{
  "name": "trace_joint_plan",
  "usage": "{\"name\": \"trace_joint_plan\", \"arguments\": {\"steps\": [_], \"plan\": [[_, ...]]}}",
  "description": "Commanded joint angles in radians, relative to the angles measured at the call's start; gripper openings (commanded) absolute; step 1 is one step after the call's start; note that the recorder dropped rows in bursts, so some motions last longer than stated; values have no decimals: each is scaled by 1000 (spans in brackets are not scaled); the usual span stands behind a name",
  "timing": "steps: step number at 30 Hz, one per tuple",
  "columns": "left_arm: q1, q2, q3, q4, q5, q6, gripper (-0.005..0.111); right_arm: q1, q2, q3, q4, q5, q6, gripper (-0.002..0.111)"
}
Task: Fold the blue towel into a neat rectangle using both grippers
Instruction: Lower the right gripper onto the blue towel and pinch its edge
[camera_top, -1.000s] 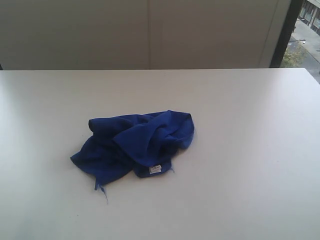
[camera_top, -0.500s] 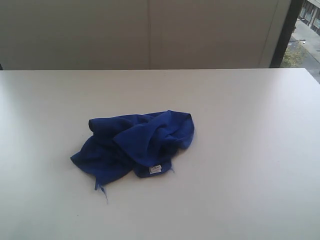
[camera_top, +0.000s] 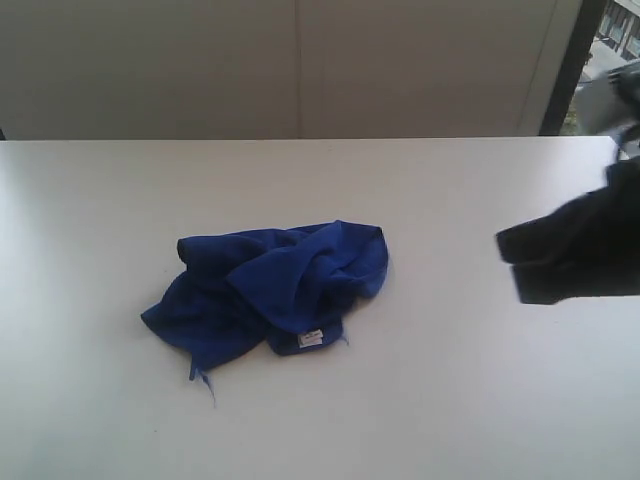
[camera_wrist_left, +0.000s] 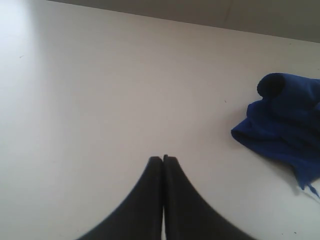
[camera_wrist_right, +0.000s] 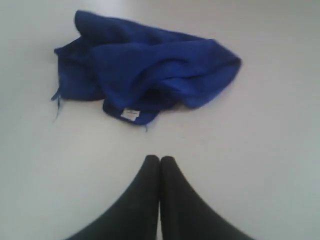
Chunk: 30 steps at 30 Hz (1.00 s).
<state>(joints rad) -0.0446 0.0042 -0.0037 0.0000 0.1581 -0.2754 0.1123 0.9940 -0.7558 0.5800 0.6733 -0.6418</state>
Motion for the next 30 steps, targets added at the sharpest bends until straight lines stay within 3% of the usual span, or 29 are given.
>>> {"name": "trace_joint_plan", "arguments": {"steps": [1,11,16,17,18,25,30], "plan": [[3,-4,4,0,-1,3,0,120,236,-79,-3,-55,-108,0],[3,-4,4,0,0,6,0,428,647,-262,-328,-295,-116,4],[3,-4,4,0,1,6,0,503,775,-313,-383,-384,-122,32],[3,-4,4,0,3,6,0,519,822,-326,-400,-398,-122,46],[3,-4,4,0,3,6,0,526,843,-329,-400,-413,-122,48],[3,-4,4,0,8,6,0,532,934,-330,-431,-563,-120,47],[3,-4,4,0,8,6,0,532,955,-330,-431,-608,-107,37]]}}
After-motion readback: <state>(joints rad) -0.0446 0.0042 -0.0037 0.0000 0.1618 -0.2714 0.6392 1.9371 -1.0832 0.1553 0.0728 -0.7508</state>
